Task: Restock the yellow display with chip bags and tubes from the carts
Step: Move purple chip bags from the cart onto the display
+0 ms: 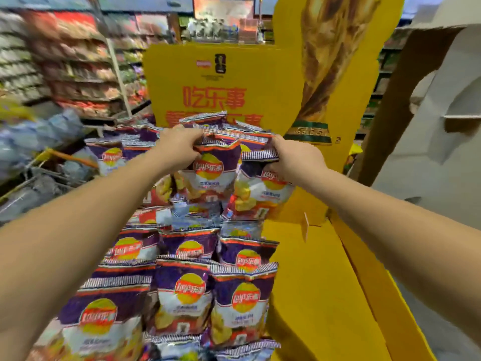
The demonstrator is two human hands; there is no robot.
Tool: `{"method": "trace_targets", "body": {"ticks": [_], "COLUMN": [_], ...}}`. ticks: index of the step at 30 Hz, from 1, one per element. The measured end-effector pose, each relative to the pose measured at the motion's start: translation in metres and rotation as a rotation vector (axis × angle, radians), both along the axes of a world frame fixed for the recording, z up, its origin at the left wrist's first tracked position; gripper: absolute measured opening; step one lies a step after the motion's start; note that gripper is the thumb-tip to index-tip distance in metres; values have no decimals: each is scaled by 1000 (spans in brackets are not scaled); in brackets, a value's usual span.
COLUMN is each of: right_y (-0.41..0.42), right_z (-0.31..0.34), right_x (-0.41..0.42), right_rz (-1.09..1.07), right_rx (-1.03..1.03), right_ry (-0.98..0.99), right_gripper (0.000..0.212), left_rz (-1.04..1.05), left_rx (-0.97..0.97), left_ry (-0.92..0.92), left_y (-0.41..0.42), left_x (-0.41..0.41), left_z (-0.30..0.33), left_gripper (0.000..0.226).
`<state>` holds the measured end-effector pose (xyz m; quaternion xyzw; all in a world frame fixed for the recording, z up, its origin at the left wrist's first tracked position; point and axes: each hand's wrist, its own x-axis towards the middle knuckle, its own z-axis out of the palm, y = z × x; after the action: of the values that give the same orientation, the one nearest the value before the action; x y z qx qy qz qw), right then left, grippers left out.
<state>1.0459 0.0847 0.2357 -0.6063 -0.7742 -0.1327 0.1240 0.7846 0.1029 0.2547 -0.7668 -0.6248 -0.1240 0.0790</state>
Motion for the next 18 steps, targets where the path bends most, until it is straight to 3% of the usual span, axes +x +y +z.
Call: {"method": "trace_targets", "body": {"ticks": [6,9,12,15,18], "right_y": [54,70,80,79,65], "right_z": [-22,-59,-82,-91,-108], "right_x": [-59,-80,-88,-89,-84], "right_rz": [50,91,105,139,205], "right_rx": [-30,-103,-156,-127,-34], "right_ry": [73,126,188,250,295], "right_gripper": [43,34,48,77,69], "left_rz": [106,112,133,240,319], "left_rx": [-195,-205,-96,69,190], "left_ry": [102,109,118,134,101], "left_y": [50,66,72,67,57], "left_x": [-55,-65,-64,-61,-53], "left_z": [-28,-51,-63,-73,-88], "left_gripper": [53,39,38,67,63]}}
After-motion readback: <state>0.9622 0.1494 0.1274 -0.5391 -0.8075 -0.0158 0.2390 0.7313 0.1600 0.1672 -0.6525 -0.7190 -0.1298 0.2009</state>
